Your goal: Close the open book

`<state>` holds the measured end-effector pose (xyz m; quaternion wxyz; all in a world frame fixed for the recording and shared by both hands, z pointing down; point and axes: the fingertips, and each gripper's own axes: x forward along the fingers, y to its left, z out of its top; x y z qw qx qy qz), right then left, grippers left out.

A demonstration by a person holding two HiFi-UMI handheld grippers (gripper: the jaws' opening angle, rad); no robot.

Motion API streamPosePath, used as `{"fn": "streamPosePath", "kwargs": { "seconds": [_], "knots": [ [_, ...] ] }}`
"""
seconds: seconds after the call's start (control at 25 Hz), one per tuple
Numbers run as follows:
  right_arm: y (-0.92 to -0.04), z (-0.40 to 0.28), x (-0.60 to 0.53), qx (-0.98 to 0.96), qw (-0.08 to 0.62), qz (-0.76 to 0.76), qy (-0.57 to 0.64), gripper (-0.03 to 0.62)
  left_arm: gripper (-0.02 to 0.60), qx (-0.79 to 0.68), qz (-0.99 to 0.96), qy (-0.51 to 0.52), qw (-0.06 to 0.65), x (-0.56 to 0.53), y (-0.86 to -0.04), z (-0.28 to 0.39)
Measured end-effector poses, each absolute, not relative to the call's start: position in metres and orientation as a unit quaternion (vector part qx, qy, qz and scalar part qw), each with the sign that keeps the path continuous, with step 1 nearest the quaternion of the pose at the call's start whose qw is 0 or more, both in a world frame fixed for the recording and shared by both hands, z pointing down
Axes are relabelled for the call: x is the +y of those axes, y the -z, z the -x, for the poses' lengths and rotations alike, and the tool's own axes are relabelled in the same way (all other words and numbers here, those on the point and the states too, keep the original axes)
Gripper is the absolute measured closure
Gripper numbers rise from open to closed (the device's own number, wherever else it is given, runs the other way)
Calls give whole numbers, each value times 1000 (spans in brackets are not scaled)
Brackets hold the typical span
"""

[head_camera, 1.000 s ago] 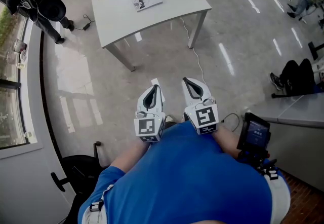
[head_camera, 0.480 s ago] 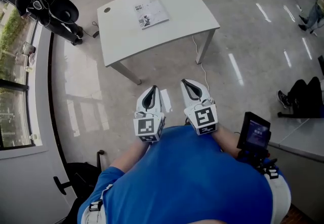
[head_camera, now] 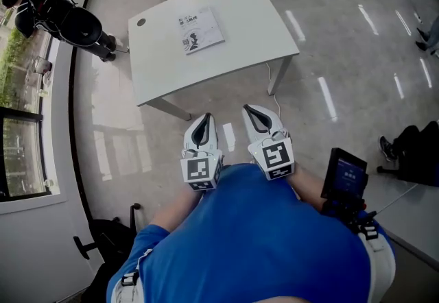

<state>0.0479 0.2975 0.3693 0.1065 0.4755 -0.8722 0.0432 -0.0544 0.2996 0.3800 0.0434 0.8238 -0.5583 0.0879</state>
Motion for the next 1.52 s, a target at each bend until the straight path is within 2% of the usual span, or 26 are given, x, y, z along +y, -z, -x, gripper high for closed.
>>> {"fn": "streamPosePath", "kwargs": {
  "seconds": [0.28, 1.04, 1.52],
  "knots": [
    [-384, -48, 258, -874, 113, -468, -62, 591, 575, -567, -815, -100, 60, 264, -392, 56],
    [-404, 17, 87, -838, 154, -519, -71, 591, 575, -521, -845, -95, 75, 89, -419, 126],
    [-416, -1, 18, -837, 169, -514, -81, 591, 575, -526, -838, -120, 85, 18, -433, 114]
  ]
}}
